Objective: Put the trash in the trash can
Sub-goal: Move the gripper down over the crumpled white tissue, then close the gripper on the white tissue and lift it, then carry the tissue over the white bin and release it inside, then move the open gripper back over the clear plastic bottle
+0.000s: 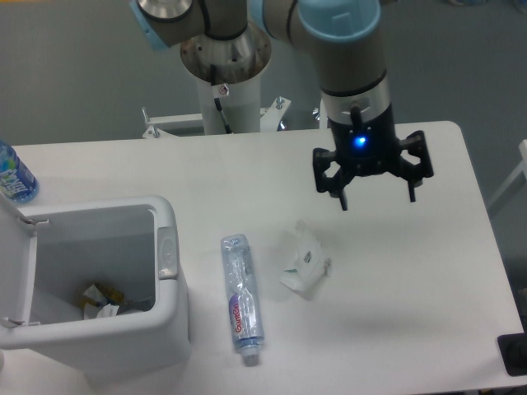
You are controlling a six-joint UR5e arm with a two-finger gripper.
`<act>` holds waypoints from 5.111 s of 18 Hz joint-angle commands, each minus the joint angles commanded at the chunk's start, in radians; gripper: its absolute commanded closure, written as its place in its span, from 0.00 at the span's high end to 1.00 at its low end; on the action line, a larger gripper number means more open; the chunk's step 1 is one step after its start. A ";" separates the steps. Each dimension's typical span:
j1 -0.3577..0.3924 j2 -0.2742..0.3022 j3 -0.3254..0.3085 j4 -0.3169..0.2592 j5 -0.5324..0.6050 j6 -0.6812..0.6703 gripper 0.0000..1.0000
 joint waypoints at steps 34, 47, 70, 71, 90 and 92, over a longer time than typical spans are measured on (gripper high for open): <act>-0.144 -0.227 -0.301 0.233 0.012 -0.003 0.29; -0.132 -0.189 -0.221 0.229 -0.008 0.005 0.00; -0.326 0.092 0.011 0.232 -0.456 -0.655 0.00; -0.354 0.091 0.011 0.232 -0.453 -0.655 0.00; -0.233 -0.053 -0.017 0.235 -0.457 -0.680 1.00; -0.200 -0.101 0.006 0.233 -0.457 -0.680 1.00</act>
